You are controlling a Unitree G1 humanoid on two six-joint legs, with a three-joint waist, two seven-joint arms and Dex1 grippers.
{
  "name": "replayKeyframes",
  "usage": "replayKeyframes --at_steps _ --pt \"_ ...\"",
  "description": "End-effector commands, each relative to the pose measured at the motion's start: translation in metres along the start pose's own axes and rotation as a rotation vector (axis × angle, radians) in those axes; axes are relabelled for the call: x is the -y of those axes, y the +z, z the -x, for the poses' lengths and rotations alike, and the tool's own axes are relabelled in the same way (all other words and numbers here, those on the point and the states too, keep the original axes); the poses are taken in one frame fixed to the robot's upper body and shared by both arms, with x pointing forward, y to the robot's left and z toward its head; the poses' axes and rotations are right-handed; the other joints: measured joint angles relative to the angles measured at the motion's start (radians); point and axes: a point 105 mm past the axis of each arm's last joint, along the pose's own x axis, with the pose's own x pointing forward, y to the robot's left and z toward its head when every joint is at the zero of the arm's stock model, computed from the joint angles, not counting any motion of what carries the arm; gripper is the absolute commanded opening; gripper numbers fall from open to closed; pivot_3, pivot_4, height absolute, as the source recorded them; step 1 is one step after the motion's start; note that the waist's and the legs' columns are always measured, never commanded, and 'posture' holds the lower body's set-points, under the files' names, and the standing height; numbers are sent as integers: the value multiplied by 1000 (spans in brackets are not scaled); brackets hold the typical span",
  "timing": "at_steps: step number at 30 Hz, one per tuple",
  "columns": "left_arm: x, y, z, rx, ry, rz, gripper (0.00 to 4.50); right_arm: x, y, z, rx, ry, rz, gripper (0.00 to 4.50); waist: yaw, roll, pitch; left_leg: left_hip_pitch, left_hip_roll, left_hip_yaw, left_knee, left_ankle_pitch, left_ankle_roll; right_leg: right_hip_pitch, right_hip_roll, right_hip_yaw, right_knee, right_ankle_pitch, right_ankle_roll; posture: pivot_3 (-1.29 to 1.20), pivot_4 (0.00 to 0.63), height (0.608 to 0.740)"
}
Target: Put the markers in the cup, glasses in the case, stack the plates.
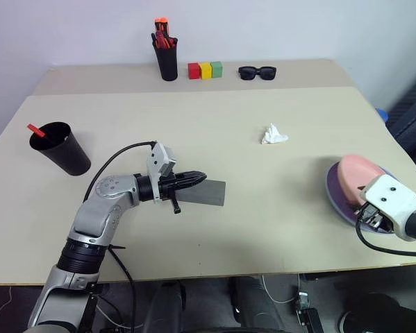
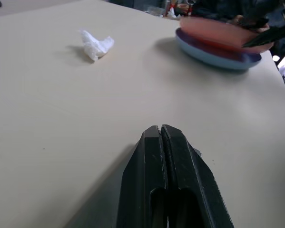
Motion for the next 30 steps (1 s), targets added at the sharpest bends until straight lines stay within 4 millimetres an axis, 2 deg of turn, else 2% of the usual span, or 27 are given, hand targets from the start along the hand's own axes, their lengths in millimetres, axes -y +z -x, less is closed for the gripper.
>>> replayKeyframes --at_steps 1,3,7,8,10,13,16,19,22,28,30 --pt "-4 14 5 33 22 -54 0 4 29 -15 114 -18 46 4033 0 0 0 0 0 0 0 0 0 0 0 0 0 0 0 0 150 740" --pt "-4 13 8 29 36 -55 0 4 39 -26 155 -19 55 4033 3 0 0 0 0 0 0 0 0 0 0 0 0 0 0 0 150 740" --pt "-4 10 19 24 93 -57 0 10 72 -84 278 -59 -51 4033 -7 -3 0 0 0 0 -1 0 0 0 0 0 0 2 -3 0 150 740" --pt "-4 10 20 25 102 -57 0 11 76 -94 284 -68 -49 4033 -4 -2 0 0 0 0 -1 0 0 0 0 0 0 2 -3 0 150 740" --pt "-2 11 27 28 141 -60 0 18 88 -129 297 -98 -104 4033 -1 -2 0 -1 0 0 -1 0 0 -1 0 0 0 2 -3 0 150 740" --pt "0 13 38 28 200 -62 0 18 108 -169 324 -91 -142 4033 -2 -2 1 -1 0 0 -2 0 0 -2 0 0 0 2 -3 0 150 740" --pt "2 13 44 25 228 -58 0 20 107 -192 286 -128 -105 4033 8 -2 0 -1 0 -1 -5 0 0 -3 0 0 0 4 0 0 150 740" --pt "4 13 46 21 247 -55 0 22 99 -204 226 -156 -120 4033 10 -2 0 -2 0 -1 -7 0 0 -3 -1 -1 -1 4 1 0 150 740" --pt "5 14 48 24 267 -51 0 27 97 -207 208 -171 -142 3212 4 -2 0 -2 -1 -1 -7 0 0 -3 -1 -1 -1 4 1 0 150 740" --pt "6 13 46 26 266 -40 0 41 92 -198 218 -222 -142 113 -1 -1 1 -1 -1 -1 -7 1 -1 -3 -1 -1 0 4 1 0 150 740" --pt "5 13 43 29 257 -38 0 47 92 -189 240 -252 -123 43 -1 -1 1 -1 -1 -1 -7 1 -1 -3 -1 -1 0 4 1 0 150 740"
